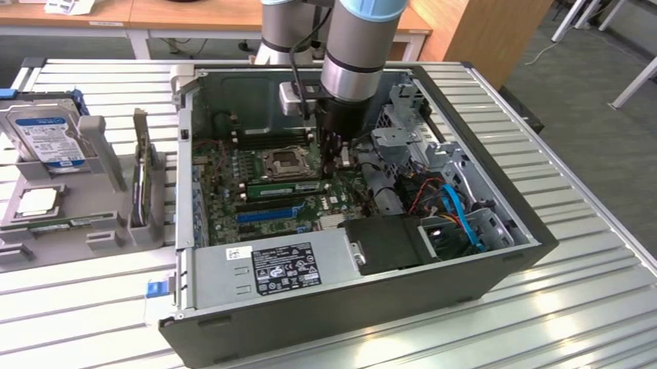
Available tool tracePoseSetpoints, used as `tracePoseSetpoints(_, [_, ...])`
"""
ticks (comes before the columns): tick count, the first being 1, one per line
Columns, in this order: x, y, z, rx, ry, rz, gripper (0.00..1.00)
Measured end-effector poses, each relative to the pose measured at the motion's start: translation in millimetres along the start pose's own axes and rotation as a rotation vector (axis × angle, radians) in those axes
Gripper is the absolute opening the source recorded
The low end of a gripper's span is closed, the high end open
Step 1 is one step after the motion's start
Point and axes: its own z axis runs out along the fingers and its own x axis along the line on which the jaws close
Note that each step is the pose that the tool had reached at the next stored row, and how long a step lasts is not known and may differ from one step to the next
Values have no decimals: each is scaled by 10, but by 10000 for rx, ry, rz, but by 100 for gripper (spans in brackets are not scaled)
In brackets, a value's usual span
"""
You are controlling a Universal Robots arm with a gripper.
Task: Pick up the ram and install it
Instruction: 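Press down the ram until it locks into place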
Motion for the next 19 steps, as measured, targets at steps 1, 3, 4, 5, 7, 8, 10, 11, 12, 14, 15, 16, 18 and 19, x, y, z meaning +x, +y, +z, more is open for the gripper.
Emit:
tracePoseSetpoints(1, [0,0,-16,0,-1,0,10])
tracePoseSetpoints(3, [0,1,-48,-1,0,0,10])
tracePoseSetpoints(4, [0,1,-63,-2,0,0,10])
tracePoseSetpoints(5, [0,2,-79,-2,0,0,10])
tracePoseSetpoints(7, [-1,2,-105,-2,0,0,10])
tracePoseSetpoints(8, [-1,3,-116,-2,-1,0,10])
tracePoseSetpoints(10, [-1,3,-138,-2,0,0,10])
tracePoseSetpoints(11, [-1,3,-148,-2,0,0,10])
tracePoseSetpoints(12, [-1,3,-151,-2,-1,0,10])
tracePoseSetpoints(14, [-1,3,-151,-2,-2,0,10])
tracePoseSetpoints(15, [-1,3,-151,-2,-2,0,10])
tracePoseSetpoints(16, [-1,3,-151,-2,-2,-1,10])
tracePoseSetpoints(18, [-1,4,-152,-2,-1,-1,10])
tracePoseSetpoints(19, [-1,8,-151,-2,-1,-1,10])
